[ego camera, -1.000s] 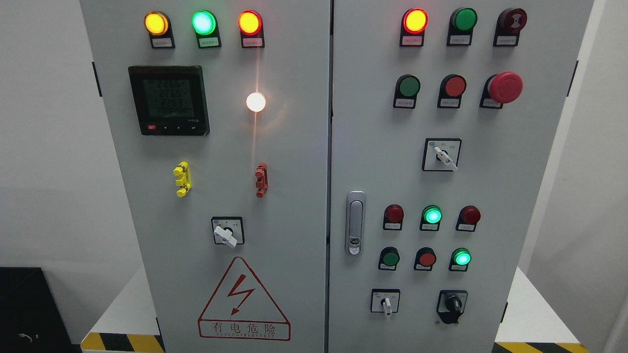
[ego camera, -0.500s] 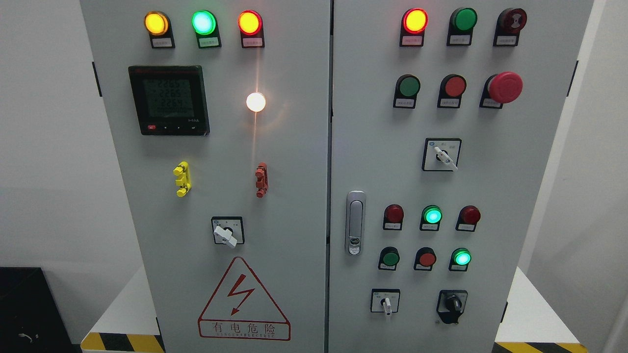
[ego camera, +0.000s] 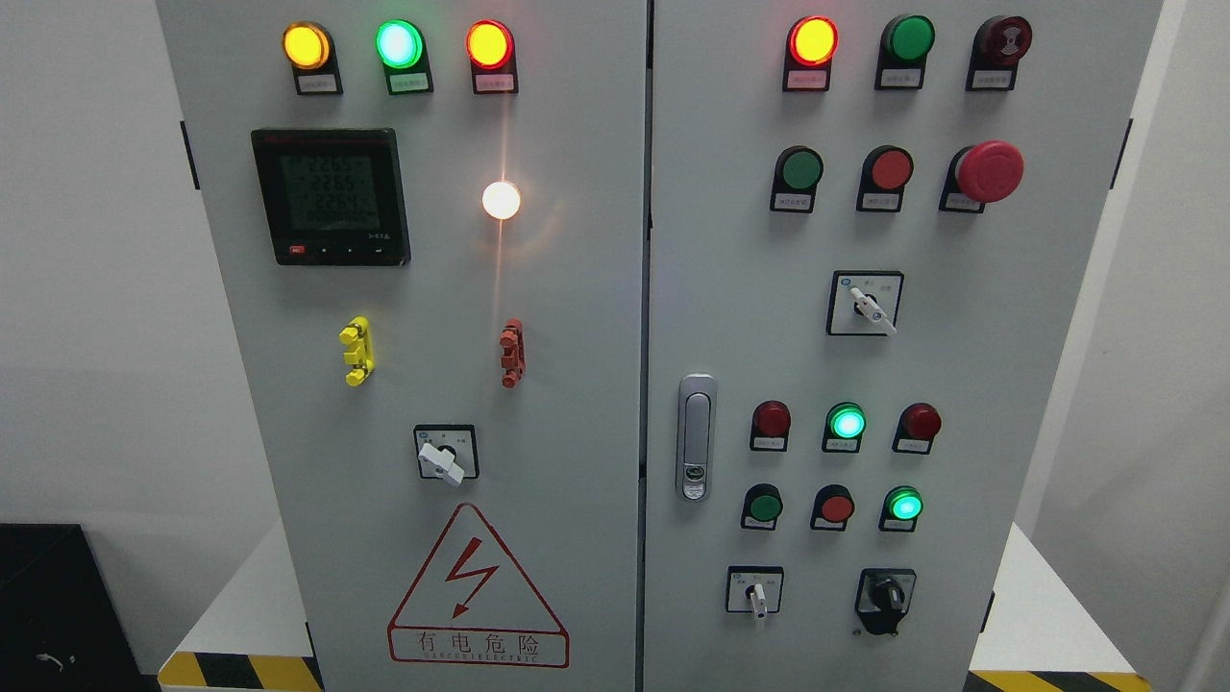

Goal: Flip black knob to close circuit

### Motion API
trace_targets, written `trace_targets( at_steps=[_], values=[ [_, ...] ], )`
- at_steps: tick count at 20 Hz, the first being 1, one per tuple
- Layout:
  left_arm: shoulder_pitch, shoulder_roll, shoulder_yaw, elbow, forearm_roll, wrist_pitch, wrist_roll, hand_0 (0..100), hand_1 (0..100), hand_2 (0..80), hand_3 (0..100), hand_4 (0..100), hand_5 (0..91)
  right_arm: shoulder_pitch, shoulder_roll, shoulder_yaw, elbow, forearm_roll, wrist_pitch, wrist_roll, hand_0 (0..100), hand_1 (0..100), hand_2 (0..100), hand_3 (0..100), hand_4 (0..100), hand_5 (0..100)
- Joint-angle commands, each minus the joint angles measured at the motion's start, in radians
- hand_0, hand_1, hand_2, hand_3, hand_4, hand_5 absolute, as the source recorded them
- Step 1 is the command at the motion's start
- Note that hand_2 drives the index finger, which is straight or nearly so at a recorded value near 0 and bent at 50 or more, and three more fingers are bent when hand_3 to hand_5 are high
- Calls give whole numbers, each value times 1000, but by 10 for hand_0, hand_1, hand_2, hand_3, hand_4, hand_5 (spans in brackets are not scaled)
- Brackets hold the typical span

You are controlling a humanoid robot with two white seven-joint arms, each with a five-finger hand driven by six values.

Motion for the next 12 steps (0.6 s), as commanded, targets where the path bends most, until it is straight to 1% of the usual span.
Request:
trace_targets(
  at_steps=[1,6,10,12],
  values=[
    [6,0,0,0,0,0,0,120,556,0,0,0,0,-57,5,-4,-94,49,3,31,0,0,916,1000,992,1000],
    [6,0,0,0,0,0,0,120,556,0,0,0,0,-97,5,-10,-92,59,3,63,0,0,925,1000,996,1000],
    [6,0,0,0,0,0,0,120,556,0,0,0,0,-106,5,-24,-94,75,3,79,0,0,927,1000,998,1000],
    [6,0,0,0,0,0,0,120,556,0,0,0,0,-119,5,-33,-92,75,3,79,0,0,928,1000,999,1000]
  ],
)
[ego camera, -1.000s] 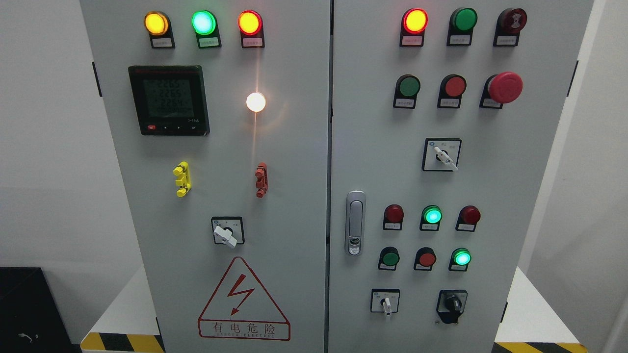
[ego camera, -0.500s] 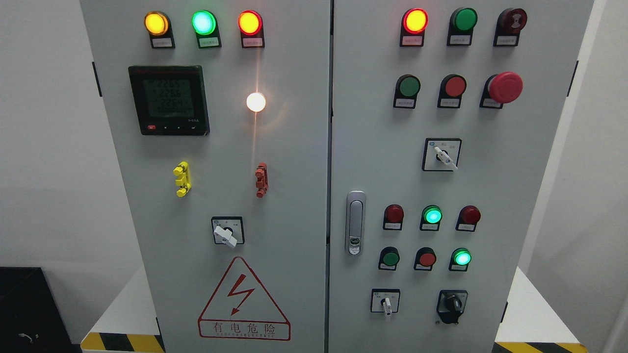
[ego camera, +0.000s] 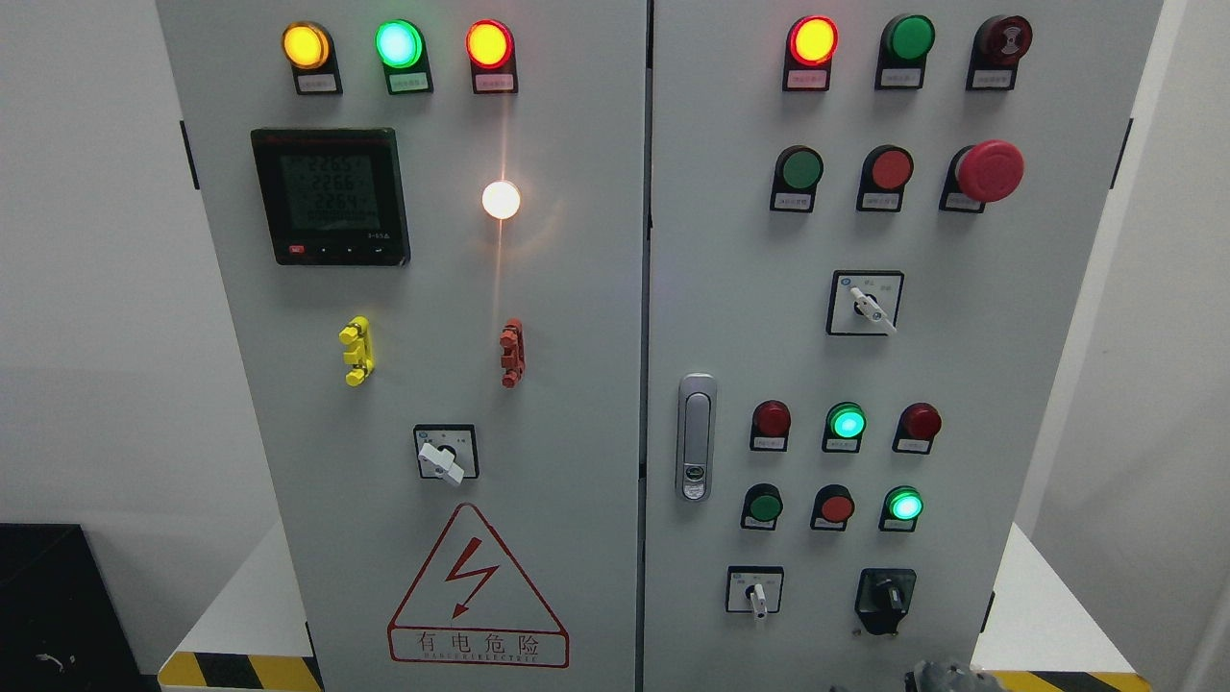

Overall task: Flip black knob to close circuit
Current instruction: 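Raise the right hand up toward the black rotary knob at the cabinet bottom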

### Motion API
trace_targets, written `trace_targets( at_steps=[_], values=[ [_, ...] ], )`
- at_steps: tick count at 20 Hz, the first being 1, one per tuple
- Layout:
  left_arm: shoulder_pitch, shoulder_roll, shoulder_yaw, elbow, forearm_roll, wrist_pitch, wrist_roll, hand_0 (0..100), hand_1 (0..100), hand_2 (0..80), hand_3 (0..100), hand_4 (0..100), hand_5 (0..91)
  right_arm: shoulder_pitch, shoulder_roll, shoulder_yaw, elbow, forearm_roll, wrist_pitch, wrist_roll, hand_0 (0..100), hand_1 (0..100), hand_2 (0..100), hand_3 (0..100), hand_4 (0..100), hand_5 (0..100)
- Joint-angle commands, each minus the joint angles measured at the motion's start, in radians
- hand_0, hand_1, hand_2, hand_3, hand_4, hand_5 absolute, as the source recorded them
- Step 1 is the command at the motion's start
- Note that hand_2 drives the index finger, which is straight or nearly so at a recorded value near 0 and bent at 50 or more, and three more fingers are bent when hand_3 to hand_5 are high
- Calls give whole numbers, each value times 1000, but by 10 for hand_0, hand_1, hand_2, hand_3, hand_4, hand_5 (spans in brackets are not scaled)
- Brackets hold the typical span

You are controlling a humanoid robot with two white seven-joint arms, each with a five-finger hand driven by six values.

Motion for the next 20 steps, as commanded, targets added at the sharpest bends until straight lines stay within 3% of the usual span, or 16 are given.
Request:
trace_targets(
  at_steps=[1,5,20],
  values=[
    [6,0,0,0,0,0,0,120,556,0,0,0,0,-38,3,-25,-27,16,1,9,0,0,927,1000,1000,1000],
    [6,0,0,0,0,0,0,120,556,0,0,0,0,-72,3,-29,-14,37,1,38,0,0,927,1000,1000,1000],
    [6,0,0,0,0,0,0,120,556,0,0,0,0,-127,3,-74,55,72,-1,36,0,0,922,1000,997,1000]
  ],
)
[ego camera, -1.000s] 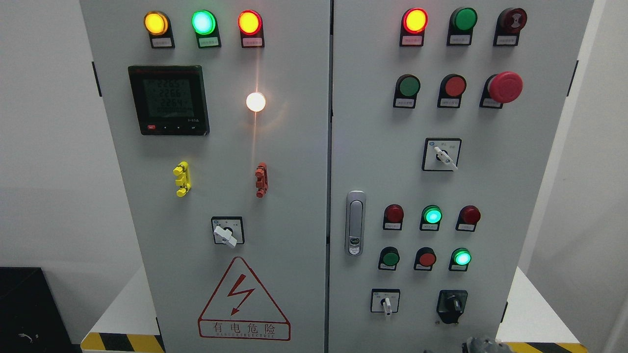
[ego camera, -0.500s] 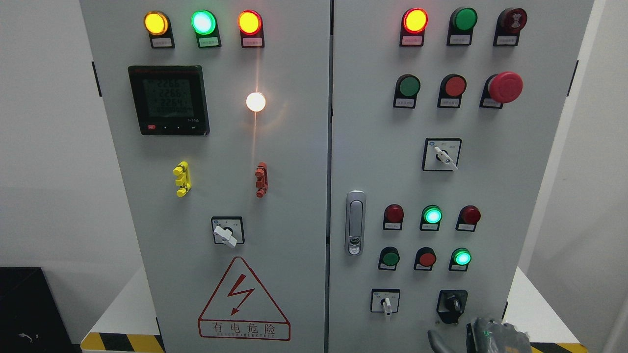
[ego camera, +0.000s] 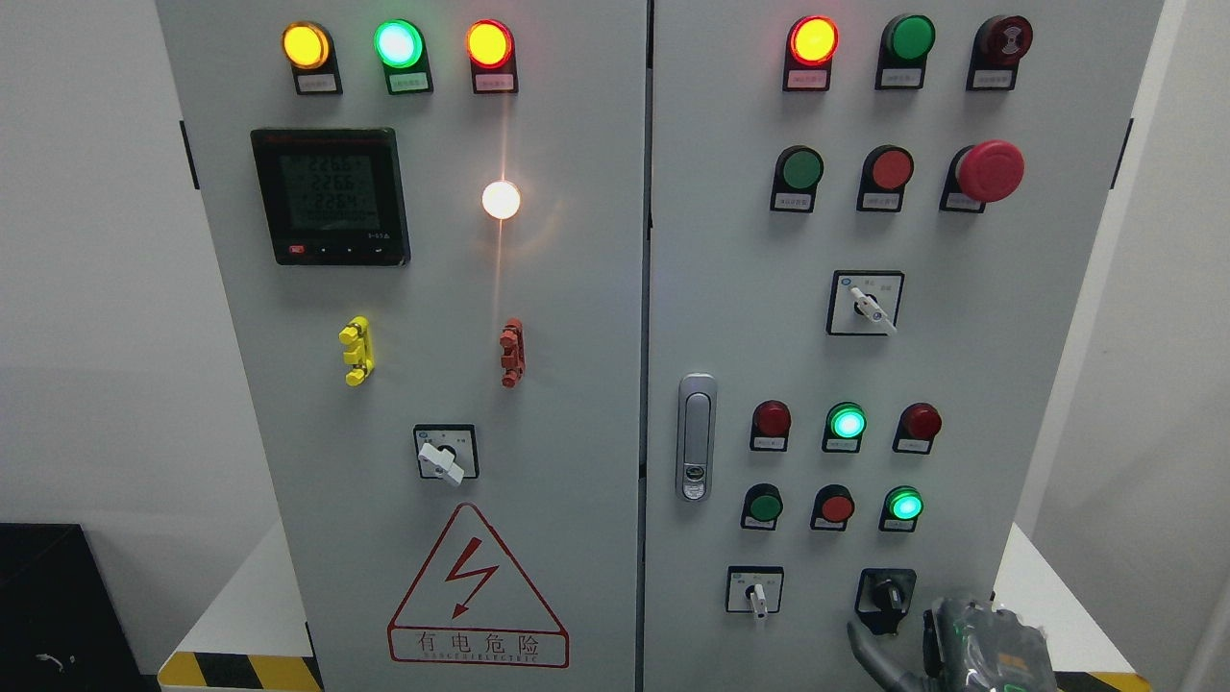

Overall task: Flip black knob to close circuit
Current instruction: 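Raise the right hand up toward the black rotary knob at the cabinet bottom, then grip the black knob with the right hand and twist it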

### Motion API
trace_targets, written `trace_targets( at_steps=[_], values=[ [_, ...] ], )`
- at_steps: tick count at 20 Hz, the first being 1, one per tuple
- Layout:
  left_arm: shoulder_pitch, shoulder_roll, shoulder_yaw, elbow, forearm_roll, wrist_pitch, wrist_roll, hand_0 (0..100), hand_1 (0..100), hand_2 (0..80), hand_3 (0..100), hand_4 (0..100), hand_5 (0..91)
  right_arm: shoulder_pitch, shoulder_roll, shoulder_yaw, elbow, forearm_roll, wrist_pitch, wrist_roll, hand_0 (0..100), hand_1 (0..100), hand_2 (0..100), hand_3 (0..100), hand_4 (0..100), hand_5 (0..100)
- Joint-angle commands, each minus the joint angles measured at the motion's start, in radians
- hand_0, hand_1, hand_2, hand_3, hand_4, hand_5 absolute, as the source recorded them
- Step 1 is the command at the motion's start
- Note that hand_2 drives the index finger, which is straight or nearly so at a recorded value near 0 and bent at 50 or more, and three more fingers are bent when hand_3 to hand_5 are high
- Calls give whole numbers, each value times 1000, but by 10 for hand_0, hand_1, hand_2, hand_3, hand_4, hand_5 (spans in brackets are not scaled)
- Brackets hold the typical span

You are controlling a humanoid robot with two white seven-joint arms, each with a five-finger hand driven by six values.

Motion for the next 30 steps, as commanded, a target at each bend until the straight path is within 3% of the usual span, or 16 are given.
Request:
trace_targets(
  at_steps=[1,30],
  values=[
    [6,0,0,0,0,0,0,120,556,0,0,0,0,-15,1,-28,35,23,-1,-10,0,0,922,1000,996,1000],
    [6,-1,0,0,0,0,0,120,556,0,0,0,0,-44,-4,-88,73,19,-10,-37,0,0,909,1000,991,1000]
  ],
)
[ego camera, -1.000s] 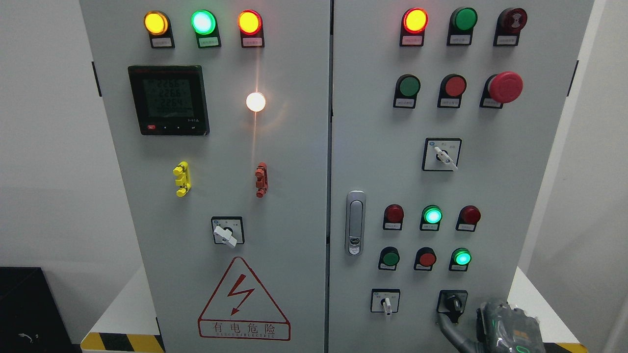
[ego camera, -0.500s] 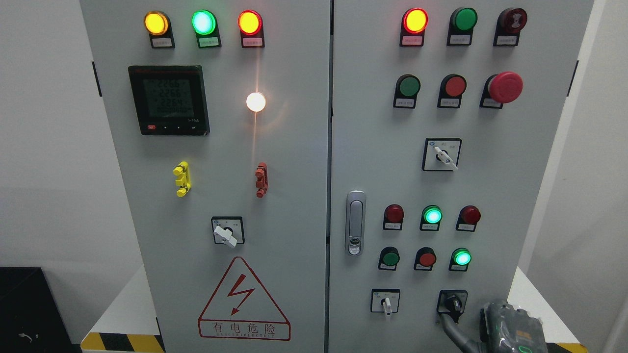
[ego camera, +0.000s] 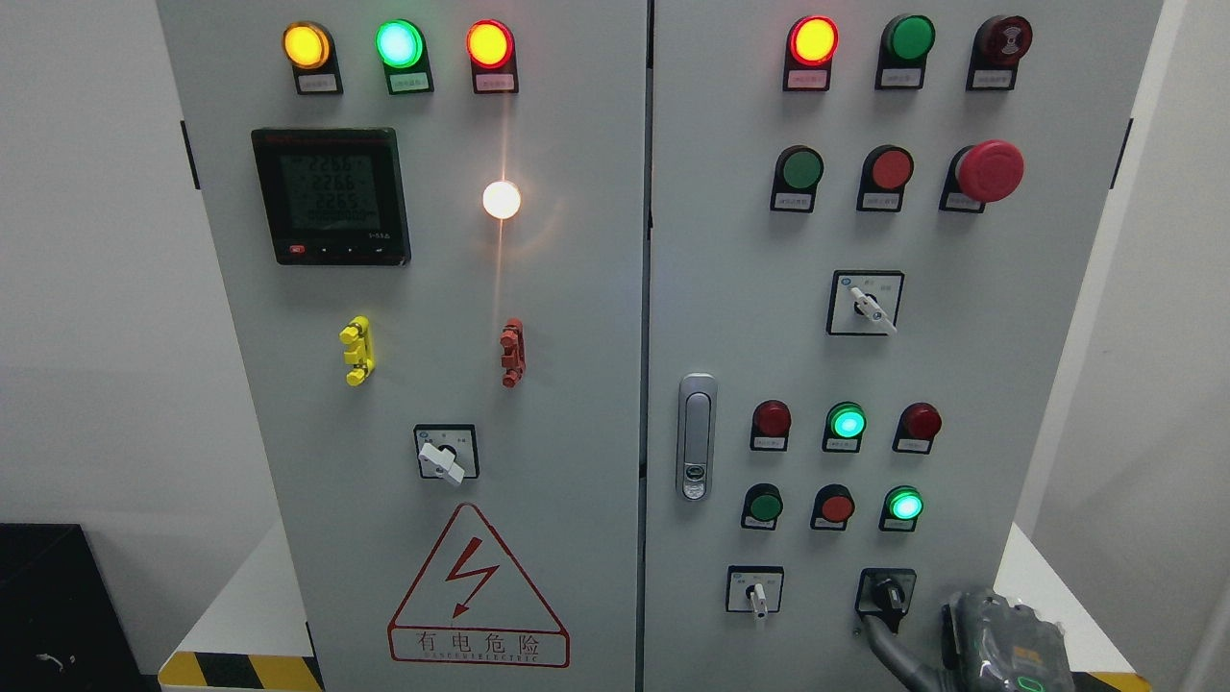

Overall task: Flip black knob to close circuit
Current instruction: 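Grip the black knob with the right hand and twist it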

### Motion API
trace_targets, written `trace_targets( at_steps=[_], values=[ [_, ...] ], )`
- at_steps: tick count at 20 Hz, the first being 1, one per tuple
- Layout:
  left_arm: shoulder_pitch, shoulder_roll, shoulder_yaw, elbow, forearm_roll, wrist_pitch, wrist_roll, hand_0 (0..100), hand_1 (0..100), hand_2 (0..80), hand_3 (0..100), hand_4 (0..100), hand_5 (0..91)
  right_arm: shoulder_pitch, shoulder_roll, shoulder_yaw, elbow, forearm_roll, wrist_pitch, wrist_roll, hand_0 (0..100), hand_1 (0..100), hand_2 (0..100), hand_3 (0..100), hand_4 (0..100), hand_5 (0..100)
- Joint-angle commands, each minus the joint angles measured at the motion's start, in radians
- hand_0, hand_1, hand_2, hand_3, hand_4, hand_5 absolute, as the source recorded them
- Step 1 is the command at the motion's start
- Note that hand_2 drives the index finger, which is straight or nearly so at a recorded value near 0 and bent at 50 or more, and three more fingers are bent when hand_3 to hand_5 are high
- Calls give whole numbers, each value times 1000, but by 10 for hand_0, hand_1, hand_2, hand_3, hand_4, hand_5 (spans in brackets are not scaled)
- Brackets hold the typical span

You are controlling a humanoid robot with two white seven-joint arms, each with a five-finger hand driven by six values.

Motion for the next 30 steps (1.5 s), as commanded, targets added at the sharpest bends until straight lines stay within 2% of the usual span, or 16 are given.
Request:
trace_targets(
  at_steps=[1,30],
  values=[
    [6,0,0,0,0,0,1,120,556,0,0,0,0,-5,-1,-33,2,-3,0,0,0,0,909,1000,990,1000],
    [6,0,0,0,0,0,1,120,556,0,0,0,0,-8,4,-52,-47,-14,-3,-1,0,0,908,1000,989,1000]
  ],
)
